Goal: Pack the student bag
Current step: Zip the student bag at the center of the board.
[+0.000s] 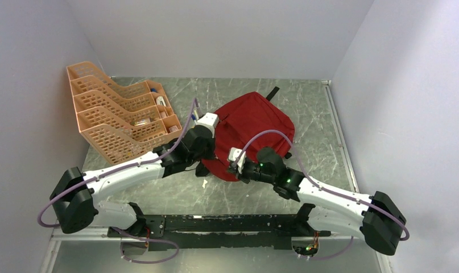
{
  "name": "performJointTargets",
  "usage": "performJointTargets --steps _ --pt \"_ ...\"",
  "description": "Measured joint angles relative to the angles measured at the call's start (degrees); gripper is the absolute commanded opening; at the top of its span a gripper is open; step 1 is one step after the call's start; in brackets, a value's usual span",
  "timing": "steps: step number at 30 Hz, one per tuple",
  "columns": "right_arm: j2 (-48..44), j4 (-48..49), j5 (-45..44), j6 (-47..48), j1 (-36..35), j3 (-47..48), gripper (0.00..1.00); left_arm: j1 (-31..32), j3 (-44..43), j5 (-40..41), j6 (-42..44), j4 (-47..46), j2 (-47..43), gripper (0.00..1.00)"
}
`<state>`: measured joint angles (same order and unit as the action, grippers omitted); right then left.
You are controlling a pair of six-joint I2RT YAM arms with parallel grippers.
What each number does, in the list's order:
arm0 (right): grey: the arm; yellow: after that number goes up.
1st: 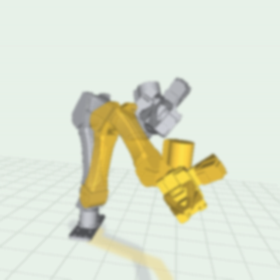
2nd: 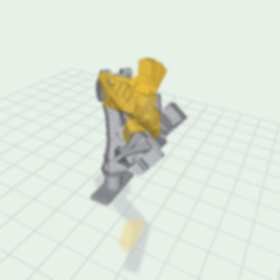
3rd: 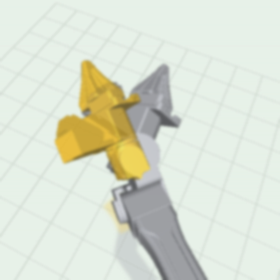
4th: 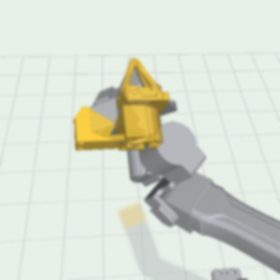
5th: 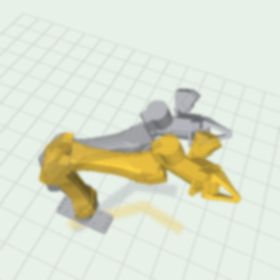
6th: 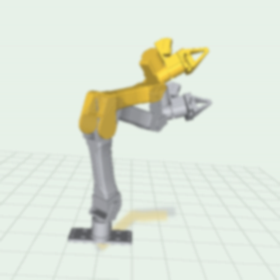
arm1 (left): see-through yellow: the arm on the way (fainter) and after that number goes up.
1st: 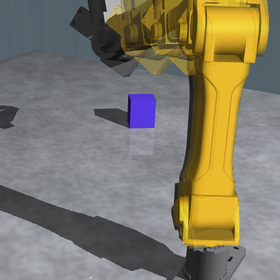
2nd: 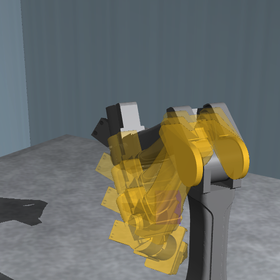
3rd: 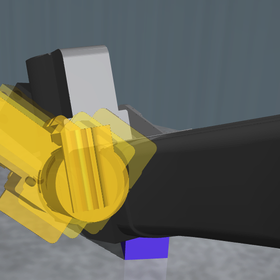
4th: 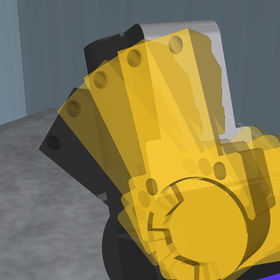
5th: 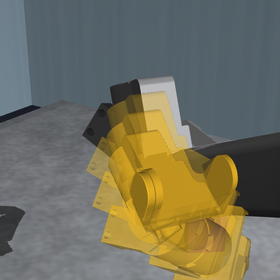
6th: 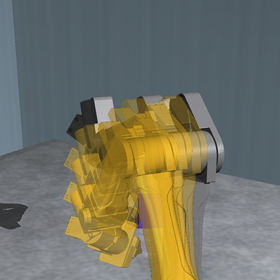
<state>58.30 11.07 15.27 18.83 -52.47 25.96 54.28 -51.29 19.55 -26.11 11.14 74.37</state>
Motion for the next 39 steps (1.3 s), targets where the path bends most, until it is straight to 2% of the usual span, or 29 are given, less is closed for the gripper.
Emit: performJointTargets --steps 7,13,22,26,28,33,39 --pt "-1.1 -9.1 1.5 0.6 -0.8 3.5 0.00 -3.2 -1.7 1.2 0.8 2.4 0.4 0.05" --pt "-1.1 -13.1 2.4 1.9 -1.9 4.2 0.00 -5.8 -4.1 1.7 2.9 3.8 1.1 0.05" --pt "-1.9 -21.4 4.0 5.7 -2.6 6.6 0.00 -10.0 -10.8 0.9 8.3 3.5 8.5 0.05" --pt "-4.1 -24.6 4.3 6.4 -2.8 6.6 0.19 -10.6 -12.2 -3.2 11.3 2.0 10.0 0.05" --pt "-5.8 -25.7 4.4 6.1 -2.9 6.6 0.34 -10.7 -12.1 -6.5 12.9 0.8 9.9 0.05" --pt "-12.3 -23.5 4.5 3.2 -3.7 6.0 0.44 -10.4 -10.1 -14.0 15.4 -1.3 8.1 0.05" --pt "-18.3 -15.2 -1.2 -5.1 -3.8 5.4 0.47 -5.5 -5.2 -16.8 15.2 -1.6 3.4 0.05"
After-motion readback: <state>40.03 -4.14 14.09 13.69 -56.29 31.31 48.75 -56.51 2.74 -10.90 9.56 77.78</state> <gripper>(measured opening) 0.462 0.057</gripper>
